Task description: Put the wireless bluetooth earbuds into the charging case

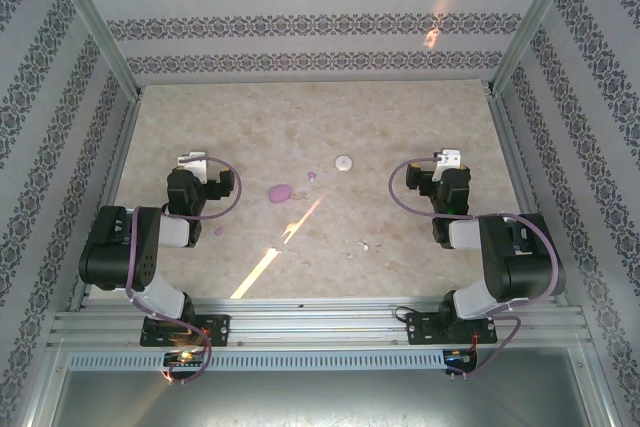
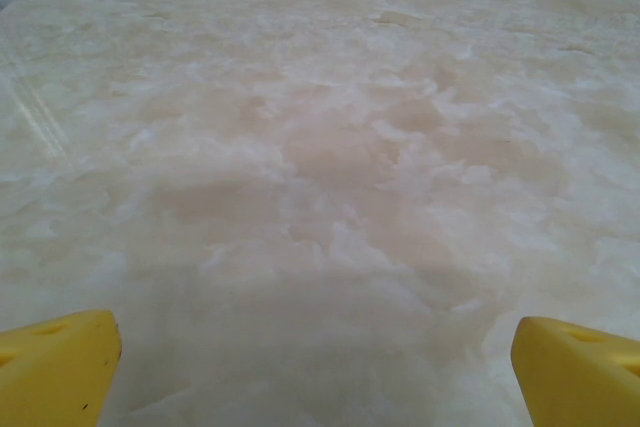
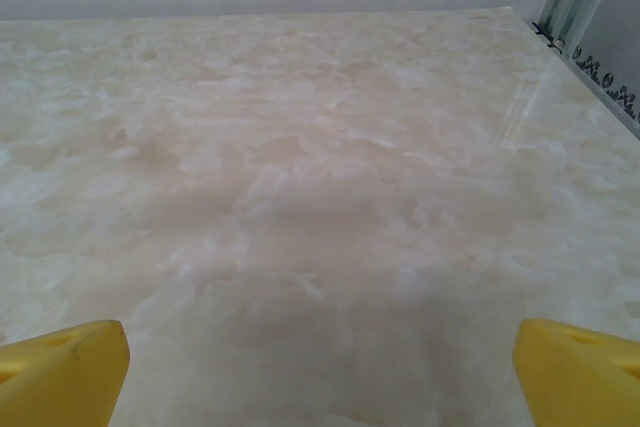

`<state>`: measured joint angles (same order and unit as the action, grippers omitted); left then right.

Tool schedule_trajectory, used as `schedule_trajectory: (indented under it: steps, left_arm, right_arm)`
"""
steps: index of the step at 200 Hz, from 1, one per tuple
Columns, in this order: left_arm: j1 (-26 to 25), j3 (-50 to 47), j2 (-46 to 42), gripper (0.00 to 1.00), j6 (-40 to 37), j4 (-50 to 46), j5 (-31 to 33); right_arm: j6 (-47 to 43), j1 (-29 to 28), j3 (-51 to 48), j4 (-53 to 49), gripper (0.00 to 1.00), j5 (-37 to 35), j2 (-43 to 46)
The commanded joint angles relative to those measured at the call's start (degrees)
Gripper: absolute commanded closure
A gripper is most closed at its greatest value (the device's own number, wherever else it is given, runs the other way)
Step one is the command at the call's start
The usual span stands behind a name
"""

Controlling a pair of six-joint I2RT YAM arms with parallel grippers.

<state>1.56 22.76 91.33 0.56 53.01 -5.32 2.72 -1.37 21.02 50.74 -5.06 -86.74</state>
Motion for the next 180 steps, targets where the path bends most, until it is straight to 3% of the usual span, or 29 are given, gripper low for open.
schedule_trajectory:
  steps: [1,114,148,180]
  left_arm:
    - [-0.35,-0.18,-0.54,0.0,-0.73,-0.35,0.55]
    - [-0.42,-0.23,-0.6,0.0,-0.83,-0.13,0.65]
    - [-0.42,-4.48,-0.82,0.0,-1.37,7.59,-1.46]
    - [-0.4,-6.69,-6.23,0.0,-0.99,7.48,-0.03]
  right_arm:
    - [-0.63,0.04,0.78,0.76,0.02,0.05,0.32]
    - [-0.44,0.48,0.87,0.59,0.02,1.0,0.23]
    - [-0.45,0.48,0.87,0.57,0.02,1.07,0.26]
    - [-0.51,0.53,0.78,0.68,0.02,1.24,0.41]
